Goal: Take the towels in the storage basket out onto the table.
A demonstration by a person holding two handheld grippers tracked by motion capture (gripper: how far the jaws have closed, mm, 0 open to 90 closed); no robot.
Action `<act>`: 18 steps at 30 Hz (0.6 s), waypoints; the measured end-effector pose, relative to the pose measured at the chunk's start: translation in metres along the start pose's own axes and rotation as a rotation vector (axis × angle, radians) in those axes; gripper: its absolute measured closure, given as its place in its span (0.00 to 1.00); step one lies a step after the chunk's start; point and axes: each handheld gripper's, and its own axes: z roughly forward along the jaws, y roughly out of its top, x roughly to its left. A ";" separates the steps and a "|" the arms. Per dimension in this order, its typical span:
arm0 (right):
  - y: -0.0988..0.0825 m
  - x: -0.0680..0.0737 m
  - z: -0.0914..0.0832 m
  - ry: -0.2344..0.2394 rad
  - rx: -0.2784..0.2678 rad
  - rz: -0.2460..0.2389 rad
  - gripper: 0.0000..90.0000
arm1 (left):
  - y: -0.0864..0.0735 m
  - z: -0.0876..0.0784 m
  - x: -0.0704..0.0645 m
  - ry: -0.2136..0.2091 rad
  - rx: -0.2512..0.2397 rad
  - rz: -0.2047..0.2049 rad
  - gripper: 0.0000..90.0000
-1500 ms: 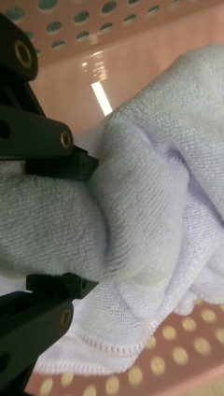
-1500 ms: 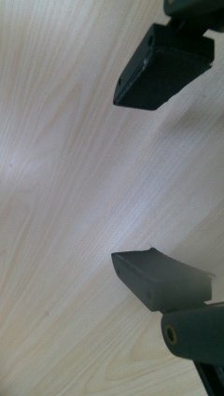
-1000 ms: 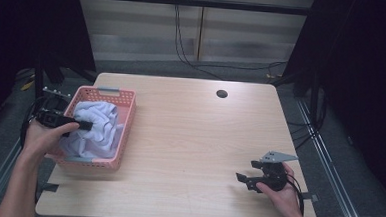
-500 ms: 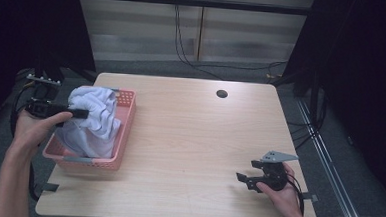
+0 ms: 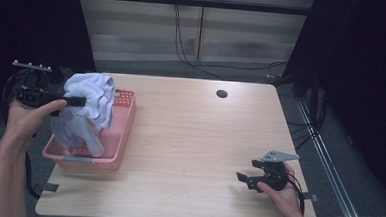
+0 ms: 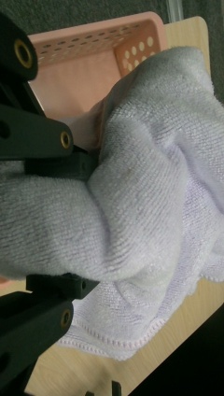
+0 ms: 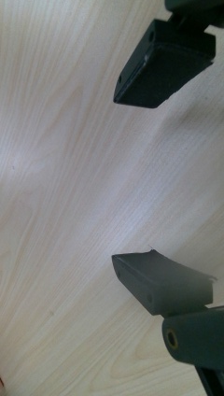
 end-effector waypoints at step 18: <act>0.000 0.000 -0.001 0.002 0.003 -0.006 0.20 | 0.025 -0.021 -0.013 -0.023 -0.078 0.021 0.64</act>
